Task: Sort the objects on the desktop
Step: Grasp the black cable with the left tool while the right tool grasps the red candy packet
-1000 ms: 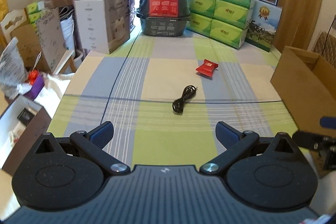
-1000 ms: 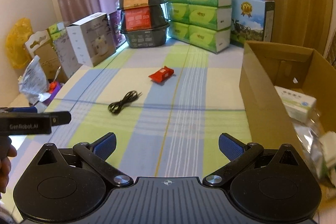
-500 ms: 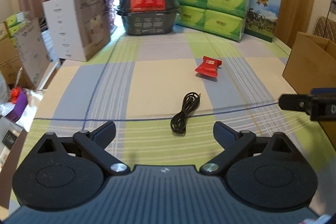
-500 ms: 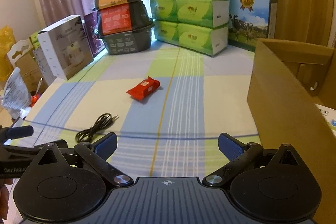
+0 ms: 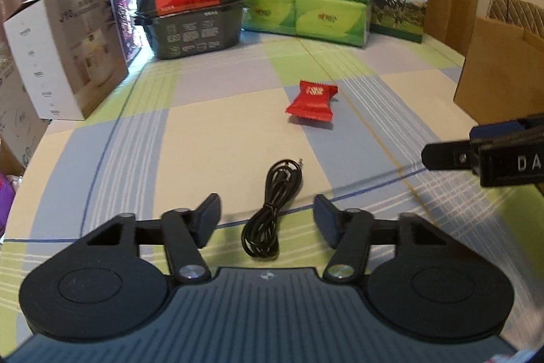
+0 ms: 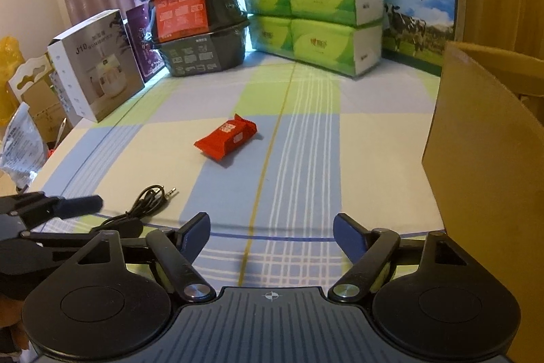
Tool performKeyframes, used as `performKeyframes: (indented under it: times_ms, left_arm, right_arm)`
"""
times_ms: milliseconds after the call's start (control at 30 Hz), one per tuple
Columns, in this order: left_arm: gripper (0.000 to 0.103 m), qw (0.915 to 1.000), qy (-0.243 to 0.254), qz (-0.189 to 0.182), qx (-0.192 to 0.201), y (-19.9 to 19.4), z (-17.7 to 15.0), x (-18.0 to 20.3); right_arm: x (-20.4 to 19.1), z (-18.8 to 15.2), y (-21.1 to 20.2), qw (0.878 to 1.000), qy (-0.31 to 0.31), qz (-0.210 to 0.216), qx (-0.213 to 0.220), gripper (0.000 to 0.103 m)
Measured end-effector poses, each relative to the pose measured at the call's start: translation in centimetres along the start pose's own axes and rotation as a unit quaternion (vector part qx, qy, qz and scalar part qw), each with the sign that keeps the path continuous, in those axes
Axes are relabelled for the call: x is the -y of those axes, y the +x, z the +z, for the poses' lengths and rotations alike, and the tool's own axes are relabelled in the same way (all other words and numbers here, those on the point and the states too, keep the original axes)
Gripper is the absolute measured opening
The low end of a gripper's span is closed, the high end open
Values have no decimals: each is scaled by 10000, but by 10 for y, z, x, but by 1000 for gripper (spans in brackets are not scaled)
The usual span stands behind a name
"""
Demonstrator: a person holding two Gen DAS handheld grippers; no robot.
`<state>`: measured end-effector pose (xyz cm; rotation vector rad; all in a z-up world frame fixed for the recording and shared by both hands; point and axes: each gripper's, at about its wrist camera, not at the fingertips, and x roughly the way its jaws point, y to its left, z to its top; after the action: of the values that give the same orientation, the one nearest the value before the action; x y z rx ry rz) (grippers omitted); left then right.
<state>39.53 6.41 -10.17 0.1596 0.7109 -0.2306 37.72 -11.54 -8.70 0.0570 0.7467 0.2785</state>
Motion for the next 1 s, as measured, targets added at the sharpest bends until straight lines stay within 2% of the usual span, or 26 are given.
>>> performKeyframes:
  times_ms: [33,267,467,600,767,1000]
  left_arm:
    - [44,10000,32,-10,-15,2,-1,1]
    - [25,9998,175,51,-118,12,-6,5]
    - [10,9999,89,17,-131,12,-6,4]
    - [8,9999,29,-32,-161,9,-4,4]
    - [8,9996,-245,84,-91,7,4,-4]
    - [8,9987,-487,141,13,16,25,-24]
  right_arm:
    - [0,0,1,10000,-11,12,-5,78]
    - [-5,0,5,9999,-92,105,-3,78]
    - [-6,-2,7,9999,-102,105,-30,78]
    - [-7,-1,5,9999,-118,122,-3,78]
    - [-10,4,5,9997,-50,218,63,77]
    - [-20,17,23,9993,-6,322,179,76]
